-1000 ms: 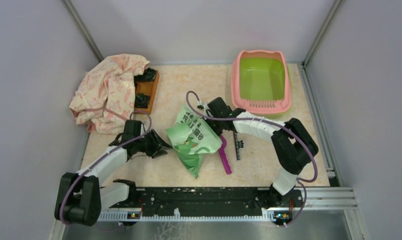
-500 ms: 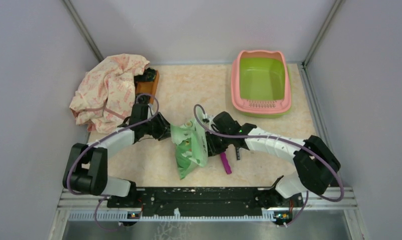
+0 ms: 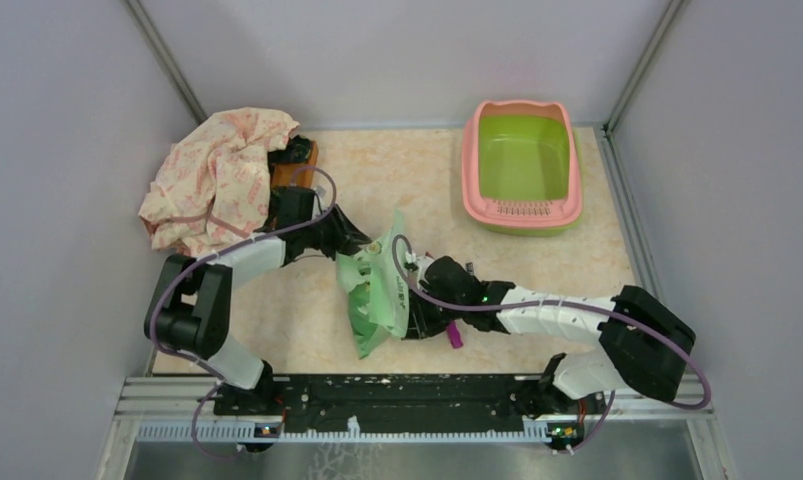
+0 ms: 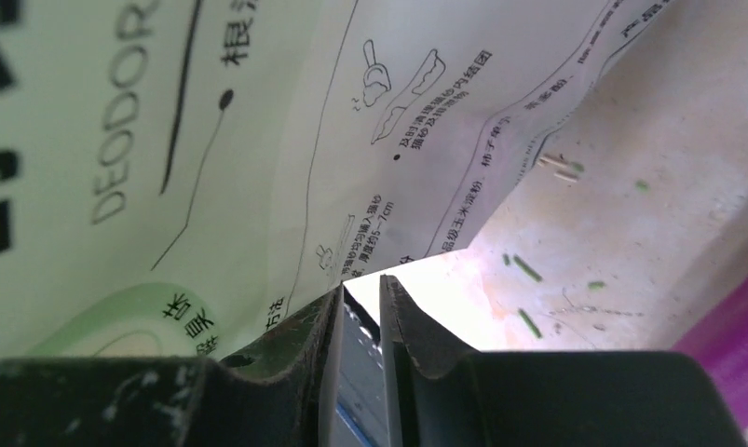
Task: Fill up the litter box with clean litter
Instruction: Adjust the cat litter bag at the center of the board.
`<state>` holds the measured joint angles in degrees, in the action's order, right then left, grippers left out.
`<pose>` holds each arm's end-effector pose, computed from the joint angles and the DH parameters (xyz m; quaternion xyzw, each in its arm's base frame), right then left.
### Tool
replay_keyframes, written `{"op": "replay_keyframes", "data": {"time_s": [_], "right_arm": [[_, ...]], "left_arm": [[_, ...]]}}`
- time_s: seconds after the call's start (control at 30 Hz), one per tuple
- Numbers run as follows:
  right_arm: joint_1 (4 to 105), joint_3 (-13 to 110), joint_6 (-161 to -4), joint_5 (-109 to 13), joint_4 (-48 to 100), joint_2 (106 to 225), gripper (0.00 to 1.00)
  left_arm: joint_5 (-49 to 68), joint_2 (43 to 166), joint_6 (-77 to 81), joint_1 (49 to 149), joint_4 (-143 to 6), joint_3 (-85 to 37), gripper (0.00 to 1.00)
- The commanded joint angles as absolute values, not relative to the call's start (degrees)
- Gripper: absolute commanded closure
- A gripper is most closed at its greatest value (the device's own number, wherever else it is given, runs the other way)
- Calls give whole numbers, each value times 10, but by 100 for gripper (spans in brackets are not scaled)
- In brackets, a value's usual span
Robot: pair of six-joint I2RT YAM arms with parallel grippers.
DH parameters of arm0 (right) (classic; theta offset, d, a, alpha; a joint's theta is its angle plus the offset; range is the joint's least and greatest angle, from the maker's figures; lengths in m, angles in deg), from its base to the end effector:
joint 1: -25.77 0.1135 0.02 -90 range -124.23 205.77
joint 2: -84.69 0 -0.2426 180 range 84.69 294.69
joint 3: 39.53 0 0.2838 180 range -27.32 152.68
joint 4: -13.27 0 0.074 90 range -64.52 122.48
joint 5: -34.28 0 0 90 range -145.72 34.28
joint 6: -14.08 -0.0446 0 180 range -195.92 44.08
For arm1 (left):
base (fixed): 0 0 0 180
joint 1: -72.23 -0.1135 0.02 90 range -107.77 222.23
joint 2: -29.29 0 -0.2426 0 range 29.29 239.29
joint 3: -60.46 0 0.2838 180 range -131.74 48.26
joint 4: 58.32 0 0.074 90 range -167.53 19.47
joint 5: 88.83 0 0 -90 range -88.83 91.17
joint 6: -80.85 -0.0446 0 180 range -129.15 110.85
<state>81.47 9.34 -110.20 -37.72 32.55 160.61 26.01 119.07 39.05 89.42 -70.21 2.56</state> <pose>0.1544 0.2507 0.1355 -0.2276 0.8900 0.3624 0.1571 0.3219 -0.1192 0.1270 -0.1587 0.8881 -0.3736 0.2158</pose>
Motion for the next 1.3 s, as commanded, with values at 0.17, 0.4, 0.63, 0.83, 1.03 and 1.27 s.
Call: {"op": "replay_keyframes", "data": {"time_s": [0.17,0.4,0.63,0.83,1.03,1.27], "right_arm": [[844,65,-1191,-472,44,1609,78],[859,80,-1200,-497,-64,1690,77],[865,89,-1192,-493,-96,1728,75],[867,144,-1197,-470,-146,1799,74],[872,228,-1186,-445,-176,1880,73],[870,325,-1123,-351,-163,1939,69]], "left_arm": [[223,1210,344,882,-736,-60,50],[207,1196,311,838,-802,-107,44],[144,1064,280,788,-882,-76,17],[88,946,279,782,-954,-58,10],[46,845,261,760,-1024,-63,2],[52,813,252,750,-1075,-95,2]]}}
